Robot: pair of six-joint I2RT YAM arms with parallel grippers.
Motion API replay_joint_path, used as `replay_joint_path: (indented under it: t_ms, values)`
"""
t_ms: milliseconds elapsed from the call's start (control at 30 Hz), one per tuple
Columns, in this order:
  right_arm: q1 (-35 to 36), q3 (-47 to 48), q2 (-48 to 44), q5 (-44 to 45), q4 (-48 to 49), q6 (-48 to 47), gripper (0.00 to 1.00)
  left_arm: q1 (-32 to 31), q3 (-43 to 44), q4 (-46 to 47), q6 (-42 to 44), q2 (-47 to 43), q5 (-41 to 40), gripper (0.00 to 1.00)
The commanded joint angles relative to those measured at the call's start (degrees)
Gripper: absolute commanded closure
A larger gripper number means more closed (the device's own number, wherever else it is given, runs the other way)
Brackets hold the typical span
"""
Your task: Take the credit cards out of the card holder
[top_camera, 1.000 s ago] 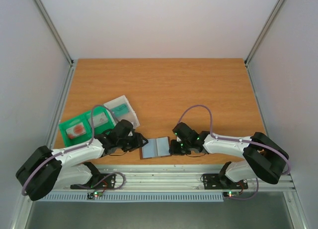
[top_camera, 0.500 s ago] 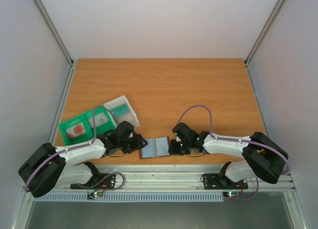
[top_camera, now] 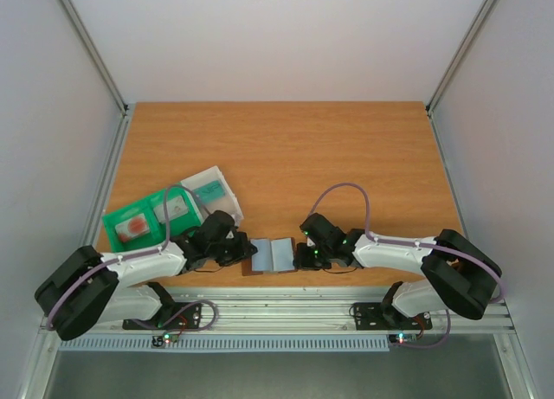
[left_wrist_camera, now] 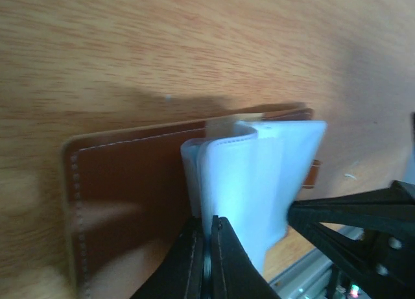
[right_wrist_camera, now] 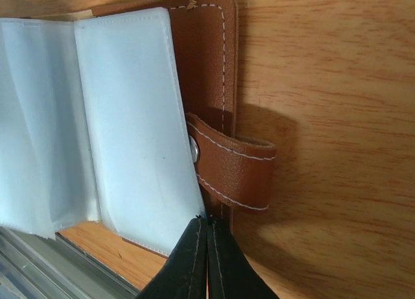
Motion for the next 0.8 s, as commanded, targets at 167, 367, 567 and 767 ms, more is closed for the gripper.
replay_joint_path:
  t_ms: [167,367,567,767]
  values:
    - [0.5,-1.5,2.8,0.2,1.0,1.1,0.96,-0.7,-3.9,13.4,-4.1,-3.7,2.7,1.0]
    - [0.4,-1.4,2.4,0.0,0.7,1.7,0.96,-0.7,-3.6,11.7,-3.8,-2.7,2.0,0.92]
    - [0.4,-1.5,0.6,0.6,-1.0,2.1,0.96,-0.7,-0.5,1.4,-0.8,-6.3,-1.4,0.75]
    - [0.4,-1.5,-0.7,0.0,-1.3,2.4,0.93,-0.7,1.4,-12.7,2.9,-12.4,-7.5,0.55]
